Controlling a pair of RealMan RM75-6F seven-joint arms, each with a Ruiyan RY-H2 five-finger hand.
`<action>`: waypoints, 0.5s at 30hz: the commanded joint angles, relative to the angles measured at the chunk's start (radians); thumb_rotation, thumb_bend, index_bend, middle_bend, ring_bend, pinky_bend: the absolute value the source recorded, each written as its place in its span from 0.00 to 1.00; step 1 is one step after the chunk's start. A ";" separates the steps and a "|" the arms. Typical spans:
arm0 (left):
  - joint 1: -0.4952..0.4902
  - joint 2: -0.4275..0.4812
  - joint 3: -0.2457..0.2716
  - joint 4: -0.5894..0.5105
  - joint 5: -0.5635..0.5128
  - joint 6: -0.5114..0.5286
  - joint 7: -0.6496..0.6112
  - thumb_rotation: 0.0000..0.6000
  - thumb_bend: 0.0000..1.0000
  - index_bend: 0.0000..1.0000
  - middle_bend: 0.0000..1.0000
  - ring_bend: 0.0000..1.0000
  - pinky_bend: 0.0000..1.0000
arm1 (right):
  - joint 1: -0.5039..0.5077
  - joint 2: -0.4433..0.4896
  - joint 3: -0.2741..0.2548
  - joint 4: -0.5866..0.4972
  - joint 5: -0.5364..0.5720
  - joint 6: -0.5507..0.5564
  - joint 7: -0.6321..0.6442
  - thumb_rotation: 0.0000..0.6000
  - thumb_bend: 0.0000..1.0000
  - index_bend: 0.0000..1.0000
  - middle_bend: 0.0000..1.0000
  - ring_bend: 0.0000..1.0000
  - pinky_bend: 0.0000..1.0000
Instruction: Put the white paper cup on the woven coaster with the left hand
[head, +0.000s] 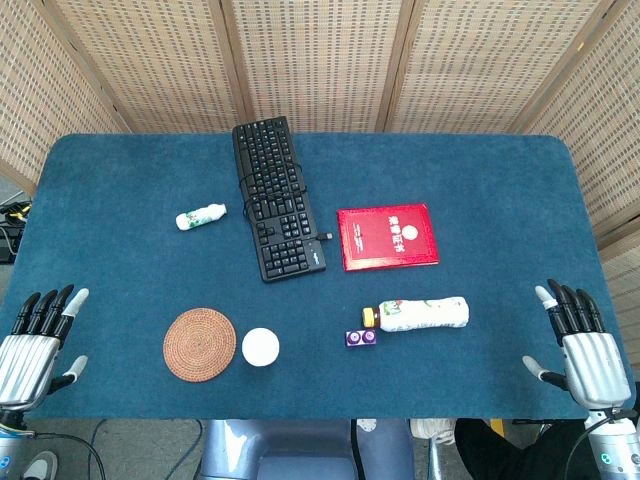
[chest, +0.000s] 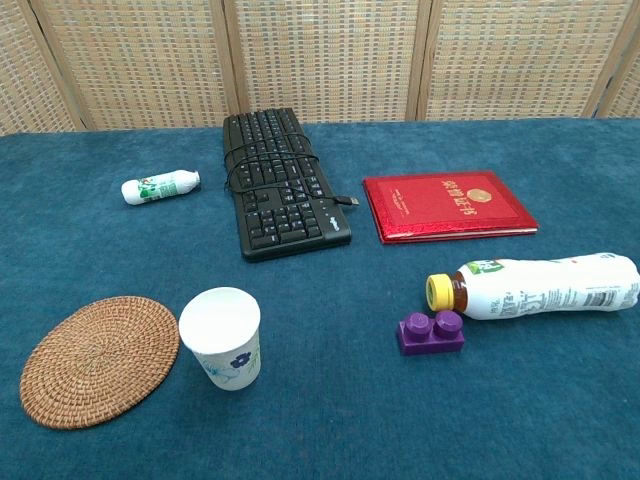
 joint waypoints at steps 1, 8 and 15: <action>0.000 0.000 0.000 0.000 0.000 0.000 0.001 1.00 0.28 0.00 0.00 0.00 0.00 | 0.000 0.001 -0.001 0.000 -0.001 -0.002 0.000 1.00 0.08 0.04 0.00 0.00 0.00; 0.001 -0.002 0.002 0.002 0.007 0.002 0.000 1.00 0.28 0.00 0.00 0.00 0.00 | -0.003 0.006 -0.004 -0.004 -0.007 0.004 0.014 1.00 0.08 0.04 0.00 0.00 0.00; -0.003 -0.004 0.000 0.008 0.019 0.006 -0.015 1.00 0.28 0.00 0.00 0.00 0.00 | -0.001 0.005 -0.001 -0.005 0.000 -0.002 0.014 1.00 0.08 0.04 0.00 0.00 0.00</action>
